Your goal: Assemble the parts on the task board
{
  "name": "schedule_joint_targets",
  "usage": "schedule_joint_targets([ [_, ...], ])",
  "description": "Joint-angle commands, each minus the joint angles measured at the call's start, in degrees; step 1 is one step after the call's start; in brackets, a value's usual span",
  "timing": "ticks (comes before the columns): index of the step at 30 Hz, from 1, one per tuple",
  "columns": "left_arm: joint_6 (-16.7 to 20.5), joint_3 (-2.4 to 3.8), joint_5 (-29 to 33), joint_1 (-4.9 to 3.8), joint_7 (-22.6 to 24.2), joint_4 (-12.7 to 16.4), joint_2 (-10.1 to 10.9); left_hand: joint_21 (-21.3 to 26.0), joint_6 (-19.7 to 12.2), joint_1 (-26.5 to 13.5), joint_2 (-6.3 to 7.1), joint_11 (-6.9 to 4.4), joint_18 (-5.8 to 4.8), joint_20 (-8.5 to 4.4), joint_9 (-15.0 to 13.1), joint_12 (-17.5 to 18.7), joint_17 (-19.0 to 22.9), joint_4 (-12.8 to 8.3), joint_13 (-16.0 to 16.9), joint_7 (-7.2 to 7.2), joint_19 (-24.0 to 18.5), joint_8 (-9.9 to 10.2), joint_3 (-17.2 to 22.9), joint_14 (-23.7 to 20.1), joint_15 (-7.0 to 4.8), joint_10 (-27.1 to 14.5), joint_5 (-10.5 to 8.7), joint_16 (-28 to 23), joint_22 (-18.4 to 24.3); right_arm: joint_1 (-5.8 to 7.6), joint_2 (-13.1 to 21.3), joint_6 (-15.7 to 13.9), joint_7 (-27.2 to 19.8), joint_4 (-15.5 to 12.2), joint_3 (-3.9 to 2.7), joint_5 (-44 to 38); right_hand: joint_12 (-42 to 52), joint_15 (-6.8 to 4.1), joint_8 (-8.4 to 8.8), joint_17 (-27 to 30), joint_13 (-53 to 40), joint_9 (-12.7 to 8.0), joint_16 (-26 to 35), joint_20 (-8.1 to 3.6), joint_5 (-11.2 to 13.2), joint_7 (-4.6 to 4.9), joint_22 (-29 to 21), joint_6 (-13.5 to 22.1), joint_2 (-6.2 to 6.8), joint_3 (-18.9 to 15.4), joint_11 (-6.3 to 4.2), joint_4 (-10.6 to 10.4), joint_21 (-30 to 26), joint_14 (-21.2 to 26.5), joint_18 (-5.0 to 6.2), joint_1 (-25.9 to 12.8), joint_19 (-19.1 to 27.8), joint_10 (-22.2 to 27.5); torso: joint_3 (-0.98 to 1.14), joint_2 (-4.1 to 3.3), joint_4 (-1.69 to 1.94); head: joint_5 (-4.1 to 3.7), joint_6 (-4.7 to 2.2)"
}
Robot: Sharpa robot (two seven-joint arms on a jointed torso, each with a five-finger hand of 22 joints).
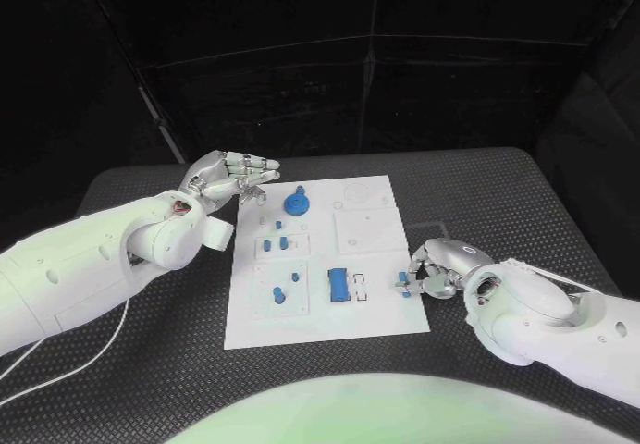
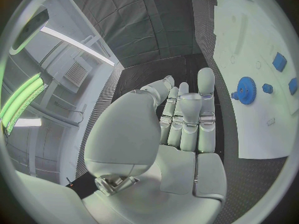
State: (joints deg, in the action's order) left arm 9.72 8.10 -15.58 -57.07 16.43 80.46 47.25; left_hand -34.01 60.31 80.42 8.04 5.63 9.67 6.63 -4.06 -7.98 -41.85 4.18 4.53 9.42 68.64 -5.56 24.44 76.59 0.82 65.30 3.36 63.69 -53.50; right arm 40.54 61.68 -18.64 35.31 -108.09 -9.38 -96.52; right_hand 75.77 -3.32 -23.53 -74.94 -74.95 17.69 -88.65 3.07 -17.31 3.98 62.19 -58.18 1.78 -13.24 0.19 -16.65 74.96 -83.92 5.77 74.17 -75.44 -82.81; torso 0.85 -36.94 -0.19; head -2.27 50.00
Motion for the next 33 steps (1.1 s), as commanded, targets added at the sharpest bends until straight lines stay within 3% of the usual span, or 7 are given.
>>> schedule_joint_targets([
  [1, -0.53, 0.05, 0.22, -0.06, 0.28, 0.01, -0.06, 0.23, -0.22, -0.01, -0.48, 0.09, 0.72, 0.00, 0.07, -0.38, 0.06, -0.12, -0.06, 0.17, -0.25, -0.23, -0.23, -0.38, -0.02, -0.48, -0.05, -0.10, 0.10, -0.39, -0.25, 3.56, 1.07, 0.10, 0.19, -0.90, -0.11, -0.49, -0.18, -11.50, -2.84, -0.08, 0.24, -0.32, 0.18, -0.03, -0.03, -0.38, 0.20, -0.12, -0.46, 0.26, -0.20, -5.32, -0.08, 0.52, 0.12, 0.14, 0.02, 0.03, 0.00, 0.06, 0.00],
  [9, -0.56, 0.04, 0.22, 0.00, 0.25, 0.01, -0.05, 0.23, -0.22, -0.01, -0.48, 0.09, 0.72, 0.00, 0.07, -0.38, 0.06, -0.12, -0.06, 0.17, -0.25, -0.23, -0.23, -0.38, -0.02, -0.48, -0.05, -0.10, 0.10, -0.69, -1.28, 4.58, 1.30, 0.49, 0.19, -2.61, -0.09, -0.82, -0.30, -11.70, -2.94, 0.40, 0.18, -0.68, -1.49, -0.29, 0.09, -0.27, -0.93, 1.61, -0.79, 2.67, -0.26, -5.37, -0.13, 6.55, -0.05, 0.10, -0.04, -0.01, 0.07, 0.03, 0.00],
  [15, -0.57, 0.04, 0.22, 0.02, 0.24, 0.05, -0.01, 0.23, -0.22, -0.01, -0.48, 0.09, 0.72, 0.00, 0.07, -0.38, 0.06, -0.12, -0.06, 0.17, -0.25, -0.23, -0.23, -0.38, -0.02, -0.48, -0.05, -0.10, 0.10, -0.78, -2.20, 5.23, 1.88, 1.02, 0.19, -5.14, -0.30, -1.02, 0.05, -11.91, -2.87, 0.46, 0.10, -0.92, 1.54, -0.44, 0.25, -0.24, -2.78, 4.34, -0.96, 4.98, -0.25, -5.41, -0.17, 11.42, -0.20, 0.23, -0.04, -0.03, 0.11, 0.12, 0.00],
  [21, -0.58, 0.04, 0.22, 0.03, 0.23, 0.08, 0.04, 0.34, -0.23, -0.04, -0.50, 0.09, 0.73, 0.01, 0.07, -0.44, 0.01, -0.12, -0.06, 0.17, -0.25, -0.26, -0.25, -0.37, -0.02, -0.52, -0.04, -0.06, 0.16, -0.84, -2.89, 5.75, 2.28, 1.34, 0.19, -6.70, -0.71, -1.20, 0.89, -12.05, -2.77, 0.21, 0.05, -1.21, 3.03, -0.43, 0.39, -0.27, -4.34, 10.99, -1.11, 7.29, -0.24, -5.44, -0.22, 16.64, -0.29, 0.58, -0.05, 0.02, 0.04, 0.40, 0.00],
  [27, -0.63, 0.04, 0.22, 0.04, 0.17, 0.13, 0.15, 0.34, -0.23, -0.04, -0.50, 0.09, 0.73, 0.01, 0.07, -0.44, 0.01, -0.12, -0.06, 0.17, -0.25, -0.26, -0.25, -0.37, -0.02, -0.52, -0.04, -0.06, 0.16, -0.86, -2.88, 5.56, 2.35, 0.82, 0.18, -4.78, -0.85, -0.94, 1.73, -12.10, -2.75, 0.20, 0.04, -0.91, 0.11, -0.30, 0.60, 0.12, -1.93, 17.51, -0.94, 5.06, -0.18, -5.45, -0.28, 13.54, -0.37, 0.48, -0.05, 0.04, -0.01, 0.54, 0.00],
  [30, -0.67, 0.04, 0.22, 0.04, 0.12, 0.13, 0.15, 0.34, -0.23, -0.04, -0.50, 0.09, 0.73, 0.01, 0.07, -0.44, 0.01, -0.12, -0.06, 0.17, -0.25, -0.26, -0.25, -0.37, -0.02, -0.52, -0.04, -0.06, 0.16, -0.86, -2.42, 4.71, 2.37, -0.02, 0.17, -1.01, -0.75, -0.99, 2.21, -12.31, -2.89, 0.35, -0.05, -0.89, -2.48, -0.45, 0.85, -0.05, 1.33, 24.36, -0.84, 2.76, -0.07, -5.50, -0.31, 10.37, -0.51, 0.29, -0.06, 0.06, -0.05, 0.55, 0.00],
  [33, -0.69, 0.04, 0.22, 0.04, 0.09, 0.13, 0.13, 0.34, -0.23, -0.04, -0.50, 0.09, 0.73, 0.01, 0.07, -0.44, 0.01, -0.12, -0.06, 0.17, -0.25, -0.26, -0.25, -0.37, -0.02, -0.52, -0.04, -0.06, 0.16, -0.84, -1.92, 3.36, 2.24, -0.92, 0.16, 2.08, -0.46, -0.96, 2.29, -12.64, -3.14, 0.55, -0.20, -0.92, -3.85, -0.25, 1.17, -0.23, 2.82, 28.15, -0.84, 1.94, 0.10, -5.57, -0.33, 8.52, -0.68, 0.05, -0.08, 0.04, 0.00, 0.50, 0.00],
])
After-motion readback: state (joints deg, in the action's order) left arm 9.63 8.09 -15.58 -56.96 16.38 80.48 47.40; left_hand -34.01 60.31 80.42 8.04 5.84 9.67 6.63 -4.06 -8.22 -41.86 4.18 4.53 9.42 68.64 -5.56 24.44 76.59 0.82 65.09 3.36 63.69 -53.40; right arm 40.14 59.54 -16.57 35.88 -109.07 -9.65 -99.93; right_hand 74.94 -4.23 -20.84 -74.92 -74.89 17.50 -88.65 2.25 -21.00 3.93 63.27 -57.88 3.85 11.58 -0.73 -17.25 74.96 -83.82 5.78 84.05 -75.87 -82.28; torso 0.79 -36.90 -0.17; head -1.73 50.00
